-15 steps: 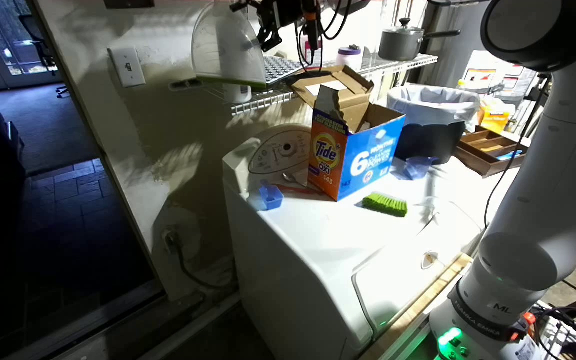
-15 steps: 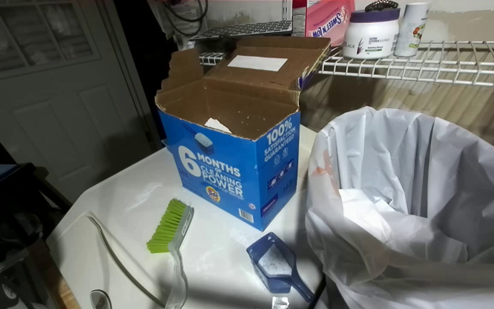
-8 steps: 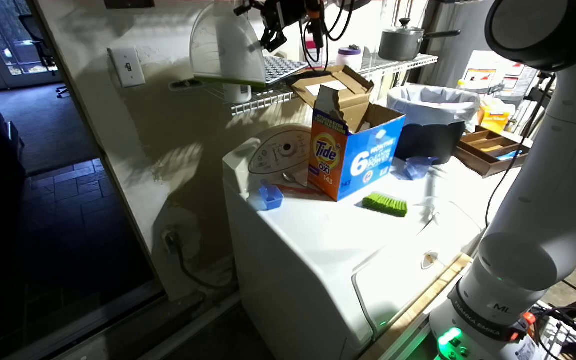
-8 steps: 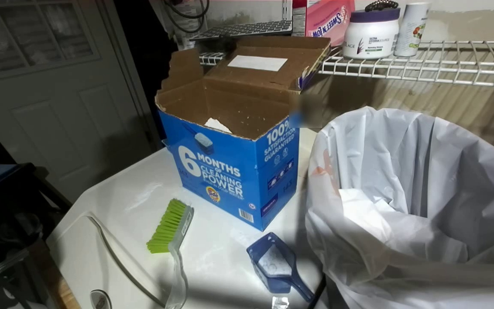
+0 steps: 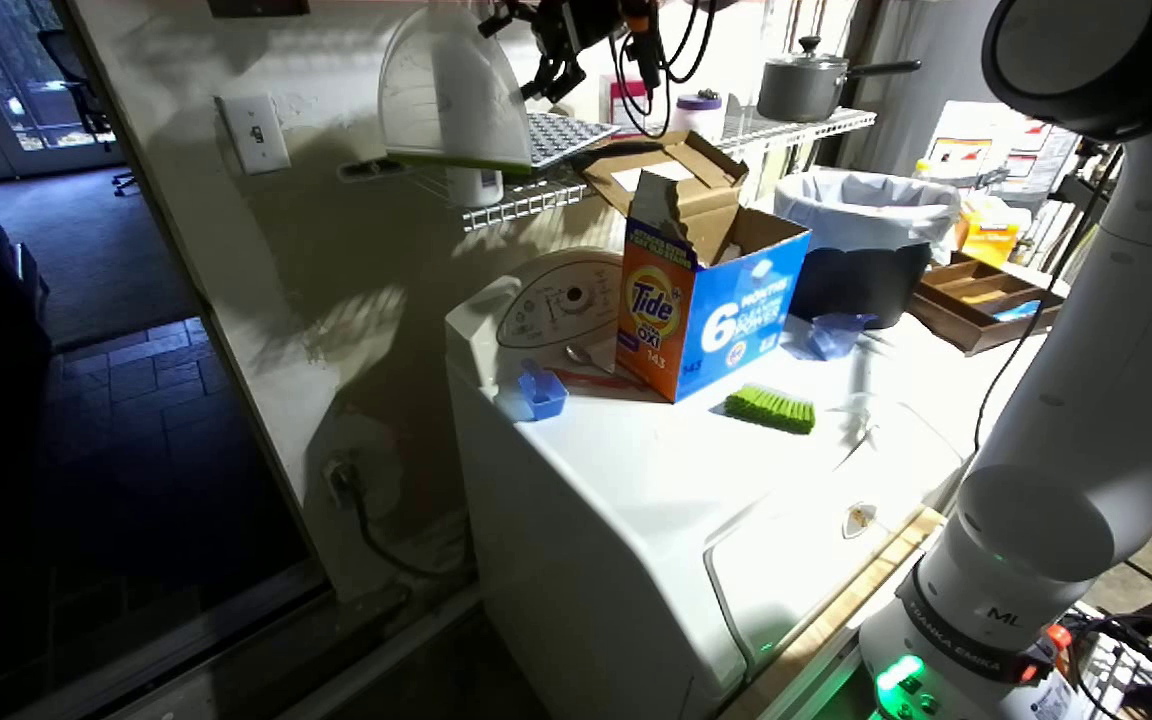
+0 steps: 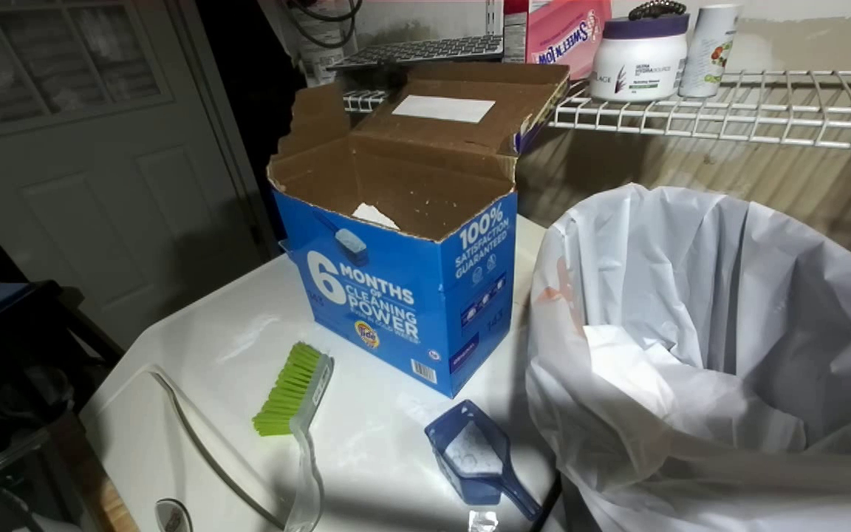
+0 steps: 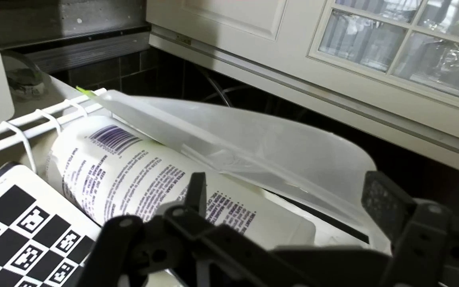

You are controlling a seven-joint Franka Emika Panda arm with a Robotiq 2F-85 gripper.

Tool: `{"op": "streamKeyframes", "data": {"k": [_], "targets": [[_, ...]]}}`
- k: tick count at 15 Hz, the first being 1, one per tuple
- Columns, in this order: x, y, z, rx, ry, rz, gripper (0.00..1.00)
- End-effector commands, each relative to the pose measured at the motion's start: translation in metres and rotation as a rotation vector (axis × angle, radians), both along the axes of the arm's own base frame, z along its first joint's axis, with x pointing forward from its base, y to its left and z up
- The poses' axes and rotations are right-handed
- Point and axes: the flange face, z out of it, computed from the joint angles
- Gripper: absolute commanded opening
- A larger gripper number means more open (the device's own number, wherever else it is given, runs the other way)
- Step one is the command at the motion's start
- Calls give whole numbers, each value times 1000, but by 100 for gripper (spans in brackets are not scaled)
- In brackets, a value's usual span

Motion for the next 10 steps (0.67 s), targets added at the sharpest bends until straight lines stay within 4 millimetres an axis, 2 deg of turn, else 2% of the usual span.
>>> {"op": "streamKeyframes", "data": {"k": [1, 5, 10], "targets": [[-10, -5, 5, -62, 9, -25, 100], [-15, -7, 11, -106, -18, -17, 100], [-29, -12, 31, -127, -84, -10, 100]]}}
